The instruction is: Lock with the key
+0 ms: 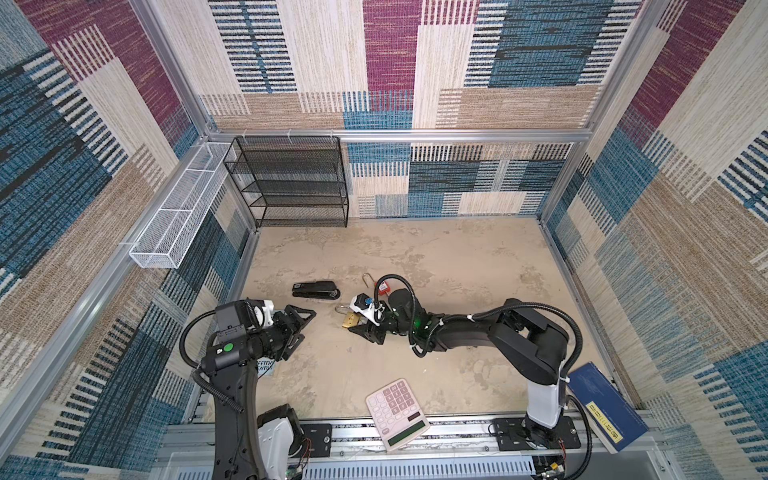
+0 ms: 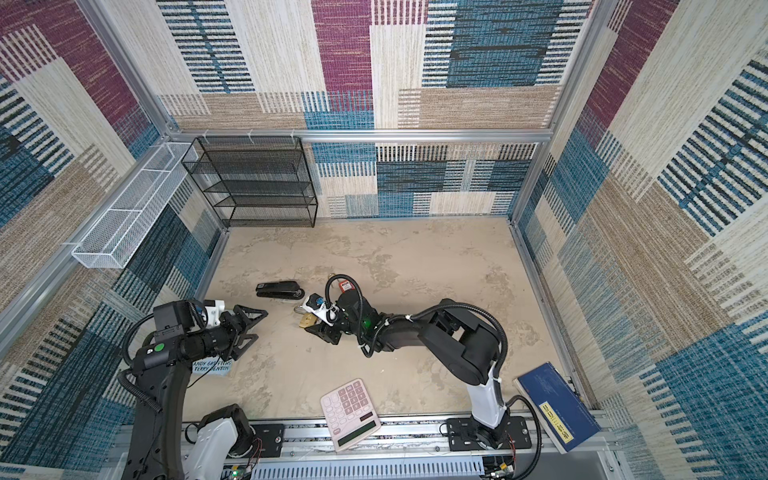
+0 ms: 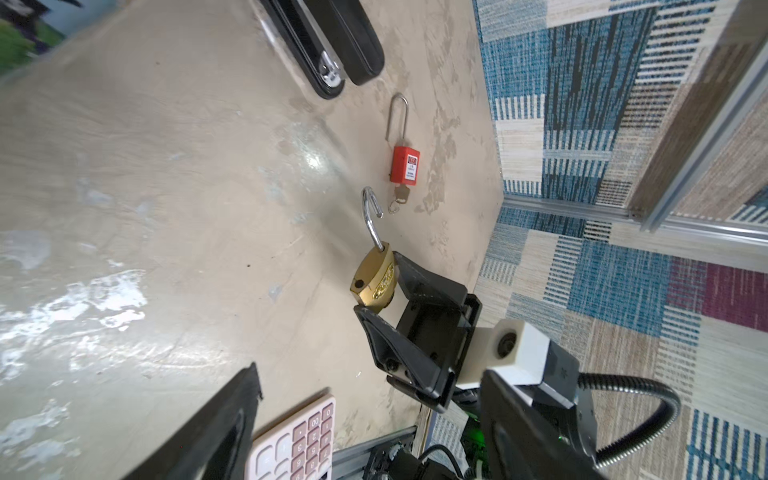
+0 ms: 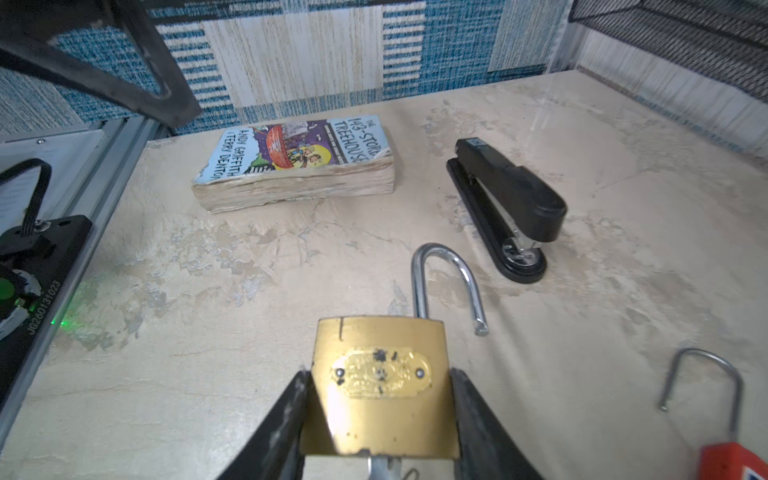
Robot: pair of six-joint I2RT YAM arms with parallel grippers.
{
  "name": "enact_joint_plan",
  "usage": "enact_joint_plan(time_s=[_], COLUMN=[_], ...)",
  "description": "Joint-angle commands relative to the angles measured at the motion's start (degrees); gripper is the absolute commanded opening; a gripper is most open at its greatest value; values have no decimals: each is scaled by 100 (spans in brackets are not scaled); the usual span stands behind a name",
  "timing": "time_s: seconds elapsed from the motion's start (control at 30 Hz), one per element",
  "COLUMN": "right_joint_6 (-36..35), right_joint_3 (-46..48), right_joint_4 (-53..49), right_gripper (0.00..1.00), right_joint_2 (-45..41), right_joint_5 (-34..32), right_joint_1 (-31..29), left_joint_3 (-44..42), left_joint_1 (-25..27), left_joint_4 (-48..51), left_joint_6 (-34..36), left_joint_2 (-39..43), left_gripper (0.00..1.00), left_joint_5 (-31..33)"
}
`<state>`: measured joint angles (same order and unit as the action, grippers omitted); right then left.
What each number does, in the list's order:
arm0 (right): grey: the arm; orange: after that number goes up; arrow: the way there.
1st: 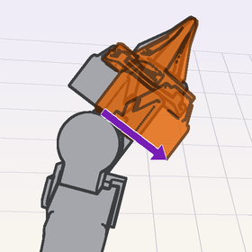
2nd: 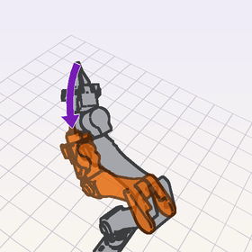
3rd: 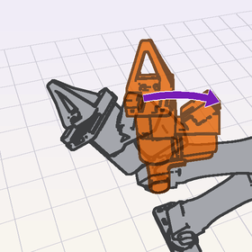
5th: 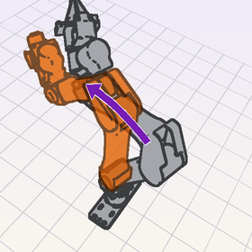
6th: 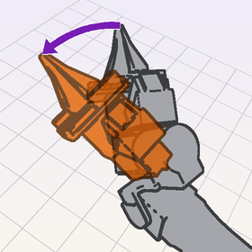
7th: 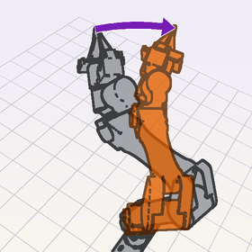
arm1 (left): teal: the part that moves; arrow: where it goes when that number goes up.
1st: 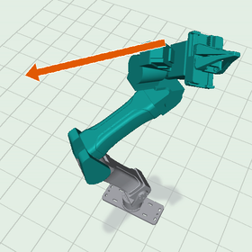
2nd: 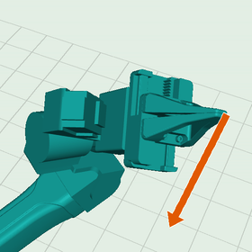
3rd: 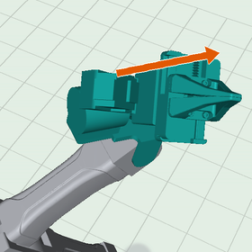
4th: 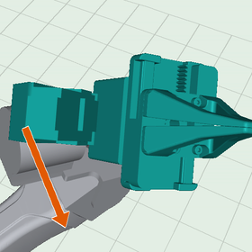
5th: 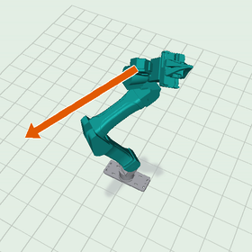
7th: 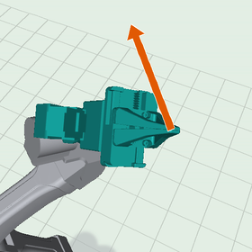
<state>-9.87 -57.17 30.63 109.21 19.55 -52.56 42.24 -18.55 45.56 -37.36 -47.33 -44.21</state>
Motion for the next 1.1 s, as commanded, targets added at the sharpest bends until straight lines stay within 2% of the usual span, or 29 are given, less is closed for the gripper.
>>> enact_joint_plan(time_s=[0.0, 0.17, 0.4, 0.67, 0.9, 1.07], right_joint_6=[62, 77, 116, 279, 446, 476], right_joint_3=[97, 144, 90, -29, -134, -228], right_joint_4=[492, 312, 88, 3, 66, 66], right_gripper=[41, 41, 41, 40, 40, 40], right_joint_2=[-380, -873, -1279, -1312, -1270, -1203], right_joint_5=[170, 509, 924, 1288, 1581, 1621], right_joint_1=[104, 326, 461, 570, 650, 675], left_joint_3=[-61, -277, -142, -52, -52, -44], left_joint_1=[480, 1252, 1943, 2364, 2543, 2635], left_joint_4=[-971, -2373, -3768, -4578, -4730, -4822], left_joint_6=[-729, -1467, -1835, -2076, -2099, -2135], left_joint_2=[-42, -316, -988, -1310, -1388, -1419], left_gripper=[83, 79, 69, 55, 46, 35], left_joint_5=[-21, -9, -63, -175, -255, -295])
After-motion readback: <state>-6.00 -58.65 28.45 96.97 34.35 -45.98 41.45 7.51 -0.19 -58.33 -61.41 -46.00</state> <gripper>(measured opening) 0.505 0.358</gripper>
